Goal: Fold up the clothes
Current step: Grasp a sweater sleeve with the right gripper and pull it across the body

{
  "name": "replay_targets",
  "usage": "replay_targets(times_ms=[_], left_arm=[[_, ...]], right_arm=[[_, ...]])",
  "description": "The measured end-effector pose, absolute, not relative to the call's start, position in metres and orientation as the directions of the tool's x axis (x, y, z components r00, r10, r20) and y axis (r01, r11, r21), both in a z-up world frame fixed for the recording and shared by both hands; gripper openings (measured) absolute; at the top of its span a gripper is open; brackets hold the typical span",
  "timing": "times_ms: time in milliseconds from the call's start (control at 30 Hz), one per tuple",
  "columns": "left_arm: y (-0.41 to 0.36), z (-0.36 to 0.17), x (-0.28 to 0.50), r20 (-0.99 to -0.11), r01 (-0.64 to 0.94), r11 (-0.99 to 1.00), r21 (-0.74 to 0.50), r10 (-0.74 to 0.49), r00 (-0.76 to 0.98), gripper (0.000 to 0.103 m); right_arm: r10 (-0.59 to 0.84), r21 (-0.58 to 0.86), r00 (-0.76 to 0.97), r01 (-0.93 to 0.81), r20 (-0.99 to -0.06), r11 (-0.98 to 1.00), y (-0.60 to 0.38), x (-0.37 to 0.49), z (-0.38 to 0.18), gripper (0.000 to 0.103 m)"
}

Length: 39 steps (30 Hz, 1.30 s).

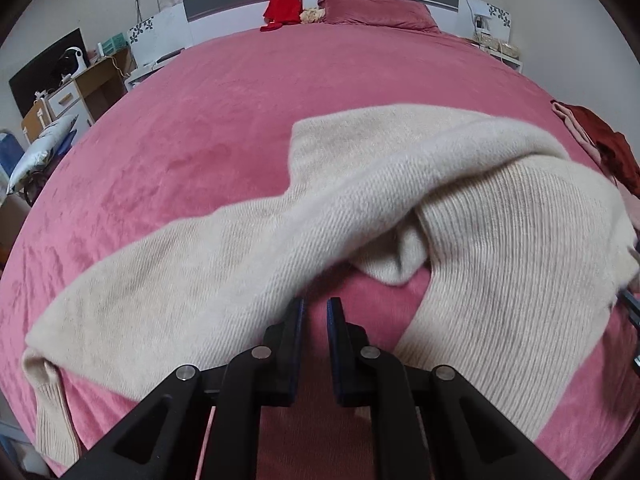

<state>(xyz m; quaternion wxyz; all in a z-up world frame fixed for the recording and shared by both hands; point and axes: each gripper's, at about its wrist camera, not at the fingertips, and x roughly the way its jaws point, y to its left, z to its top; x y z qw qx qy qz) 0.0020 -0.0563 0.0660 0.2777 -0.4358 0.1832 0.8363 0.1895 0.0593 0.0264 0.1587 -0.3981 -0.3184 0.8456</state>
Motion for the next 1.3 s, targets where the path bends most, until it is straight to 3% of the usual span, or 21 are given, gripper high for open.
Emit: replay_targets(times_ms=[67, 100, 133, 200, 333, 467, 600, 667, 733, 800, 867, 900, 933, 1100, 1167, 1300], left_arm=[[-0.040, 0.062, 0.011, -0.829, -0.635, -0.769, 0.066, 0.312, -0.464, 0.011], [-0.039, 0.062, 0.012, -0.829, -0.639, -0.767, 0.063, 0.316, -0.461, 0.011], [-0.039, 0.062, 0.010, -0.830, -0.641, -0.766, 0.059, 0.319, -0.458, 0.011], [-0.037, 0.064, 0.007, -0.829, -0.643, -0.763, 0.058, 0.322, -0.458, 0.011], [-0.030, 0.065, 0.004, -0.825, -0.659, -0.750, 0.067, 0.330, -0.459, 0.011], [-0.019, 0.068, 0.008, -0.815, -0.682, -0.728, 0.074, 0.349, -0.462, 0.011], [-0.023, 0.075, 0.028, -0.791, -0.716, -0.693, 0.083, 0.391, -0.470, 0.011], [-0.022, 0.077, 0.039, -0.767, -0.735, -0.669, 0.110, 0.414, -0.491, 0.011], [-0.020, 0.073, 0.048, -0.734, -0.757, -0.634, 0.160, 0.436, -0.520, 0.011], [-0.018, 0.067, 0.058, -0.695, -0.738, -0.615, 0.278, 0.401, -0.597, 0.011], [-0.018, 0.061, 0.058, -0.664, -0.714, -0.594, 0.371, 0.368, -0.651, 0.013], [-0.018, 0.057, 0.058, -0.646, -0.699, -0.582, 0.416, 0.352, -0.677, 0.013], [-0.018, 0.054, 0.058, -0.627, -0.682, -0.568, 0.460, 0.336, -0.703, 0.013], [-0.022, 0.040, 0.044, -0.534, -0.631, -0.470, 0.618, 0.338, -0.775, 0.014], [-0.020, 0.029, 0.040, -0.494, -0.607, -0.432, 0.667, 0.354, -0.794, 0.014], [-0.015, 0.009, 0.035, -0.415, -0.555, -0.370, 0.745, 0.394, -0.820, 0.014]], right_arm=[[0.558, -0.708, -0.618, -0.002, -0.554, -0.706, 0.063, 0.173, 0.019, 0.043], [0.563, -0.713, -0.609, 0.004, -0.558, -0.701, 0.067, 0.166, 0.017, 0.036], [0.546, -0.680, -0.605, -0.011, -0.579, -0.733, 0.072, 0.160, 0.021, 0.019], [0.508, -0.606, -0.600, -0.047, -0.619, -0.794, 0.082, 0.149, 0.031, 0.013], [0.403, -0.284, -0.683, -0.287, -0.609, -0.915, 0.115, 0.156, 0.083, 0.008], [0.385, 0.001, -0.772, -0.447, -0.506, -0.894, 0.140, 0.201, 0.133, 0.008], [0.459, 0.053, -0.809, -0.511, -0.367, -0.858, 0.143, 0.243, 0.185, 0.001], [0.506, 0.040, -0.813, -0.538, -0.287, -0.842, 0.142, 0.271, 0.213, 0.001], [0.539, -0.025, -0.800, -0.553, -0.264, -0.833, 0.139, 0.284, 0.227, 0.001], [0.532, -0.110, -0.798, -0.524, -0.282, -0.845, 0.135, 0.281, 0.230, 0.005], [0.501, -0.198, -0.760, -0.462, -0.414, -0.865, 0.131, 0.260, 0.207, 0.023], [0.514, -0.253, -0.702, -0.450, -0.493, -0.857, 0.127, 0.248, 0.189, 0.052], [0.510, -0.286, -0.680, -0.423, -0.527, -0.860, 0.120, 0.240, 0.176, 0.069], [0.516, -0.582, -0.685, -0.164, -0.514, -0.797, 0.055, 0.201, 0.115, 0.072], [0.618, -0.788, -0.662, -0.066, -0.424, -0.611, 0.033, 0.177, 0.085, 0.073], [0.710, -0.916, -0.652, -0.058, -0.267, -0.397, 0.027, 0.152, 0.062, 0.073]])
